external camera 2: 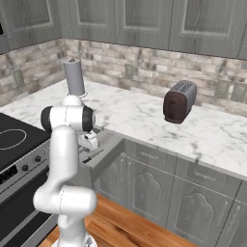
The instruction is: Pick up the metallic utensils from the counter and place them in the open drawer. Make sure not to pick up any wooden utensils.
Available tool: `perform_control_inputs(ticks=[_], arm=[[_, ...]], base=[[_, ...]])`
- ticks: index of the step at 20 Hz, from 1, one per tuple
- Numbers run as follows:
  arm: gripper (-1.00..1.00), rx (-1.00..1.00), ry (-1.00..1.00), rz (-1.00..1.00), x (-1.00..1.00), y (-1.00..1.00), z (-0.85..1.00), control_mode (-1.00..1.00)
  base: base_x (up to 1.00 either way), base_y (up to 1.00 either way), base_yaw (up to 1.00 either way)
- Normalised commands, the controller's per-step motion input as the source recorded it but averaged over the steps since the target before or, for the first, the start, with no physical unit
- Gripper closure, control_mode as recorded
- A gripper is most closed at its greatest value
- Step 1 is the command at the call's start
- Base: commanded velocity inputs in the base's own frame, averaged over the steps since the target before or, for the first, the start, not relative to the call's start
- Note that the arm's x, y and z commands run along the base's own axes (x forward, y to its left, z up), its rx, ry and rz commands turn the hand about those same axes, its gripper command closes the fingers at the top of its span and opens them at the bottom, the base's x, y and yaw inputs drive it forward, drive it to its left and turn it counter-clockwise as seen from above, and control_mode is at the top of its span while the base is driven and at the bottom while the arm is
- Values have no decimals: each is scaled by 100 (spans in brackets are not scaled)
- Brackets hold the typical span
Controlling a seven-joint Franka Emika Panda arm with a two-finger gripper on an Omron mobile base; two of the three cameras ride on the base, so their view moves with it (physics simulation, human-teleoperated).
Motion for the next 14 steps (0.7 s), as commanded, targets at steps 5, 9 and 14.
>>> perform_control_inputs(ticks=[5, 9, 14], arm=[[-100, 0, 0, 0, 0, 0, -12, -100], [-100, 0, 0, 0, 0, 0, 0, -100], [-100, 0, 1, 0, 0, 0, 1, -100]], base=[[0, 0, 0], [0, 0, 0], [0, 0, 0]])
